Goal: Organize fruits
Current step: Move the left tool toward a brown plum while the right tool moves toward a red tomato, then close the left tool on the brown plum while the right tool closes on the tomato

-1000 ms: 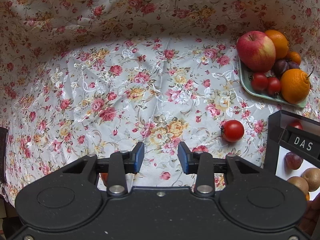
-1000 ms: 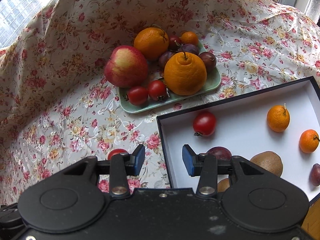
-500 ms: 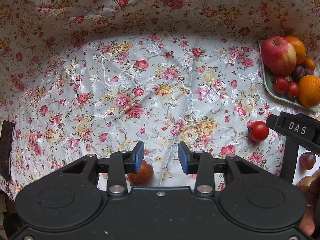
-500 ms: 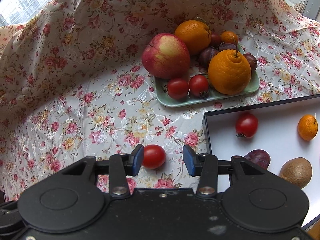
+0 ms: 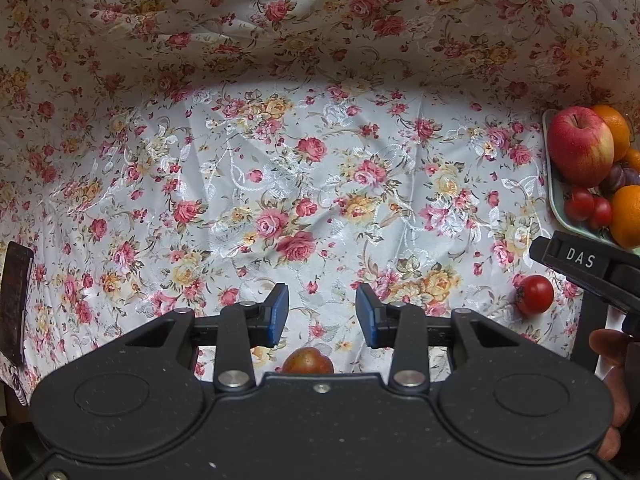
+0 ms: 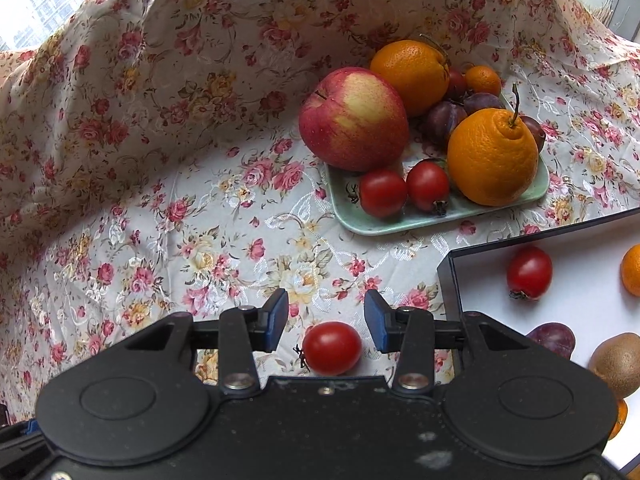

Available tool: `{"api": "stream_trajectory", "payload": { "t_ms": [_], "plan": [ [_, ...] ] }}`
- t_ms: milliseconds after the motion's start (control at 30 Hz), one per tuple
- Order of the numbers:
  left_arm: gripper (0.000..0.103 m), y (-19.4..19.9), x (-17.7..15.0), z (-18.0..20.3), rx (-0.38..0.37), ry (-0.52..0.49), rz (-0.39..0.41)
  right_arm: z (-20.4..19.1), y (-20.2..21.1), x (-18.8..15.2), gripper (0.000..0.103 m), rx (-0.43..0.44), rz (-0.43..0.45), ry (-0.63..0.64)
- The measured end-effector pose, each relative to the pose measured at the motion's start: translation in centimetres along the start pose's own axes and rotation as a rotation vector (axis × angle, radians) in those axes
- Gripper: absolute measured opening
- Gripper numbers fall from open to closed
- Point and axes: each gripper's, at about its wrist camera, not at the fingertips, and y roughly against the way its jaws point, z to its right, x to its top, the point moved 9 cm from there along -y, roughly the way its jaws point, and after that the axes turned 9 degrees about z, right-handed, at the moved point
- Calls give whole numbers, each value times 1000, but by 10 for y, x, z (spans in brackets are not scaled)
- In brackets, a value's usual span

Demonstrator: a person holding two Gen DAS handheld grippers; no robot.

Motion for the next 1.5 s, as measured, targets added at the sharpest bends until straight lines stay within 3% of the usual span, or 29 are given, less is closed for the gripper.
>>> {"api": "stream_trajectory", "payload": {
  "t_ms": [100, 267, 467, 800, 933, 1233, 1500],
  "plan": [
    [48, -2, 1, -2, 2, 4, -3, -3, -3, 3, 44, 24, 8, -9],
    [48, -2, 2, -5, 7, 13, -4, -1, 4, 16, 44, -5, 119, -59],
    [48, 3, 1, -2, 6, 6, 6, -7, 12, 16, 44, 9, 131, -14],
    [48, 6, 0, -2, 6, 5, 6, -15, 6, 5, 40, 70, 19, 32],
    [48, 6, -1, -3, 4, 11, 5, -12, -2, -1, 40, 98, -36, -15],
    [48, 7, 0, -3, 0, 13, 1, -1, -1, 9, 36, 62, 48, -66],
    [48, 9, -2, -3, -3, 12, 2, -9, -7, -1, 34, 90, -35, -41]
  ]
}}
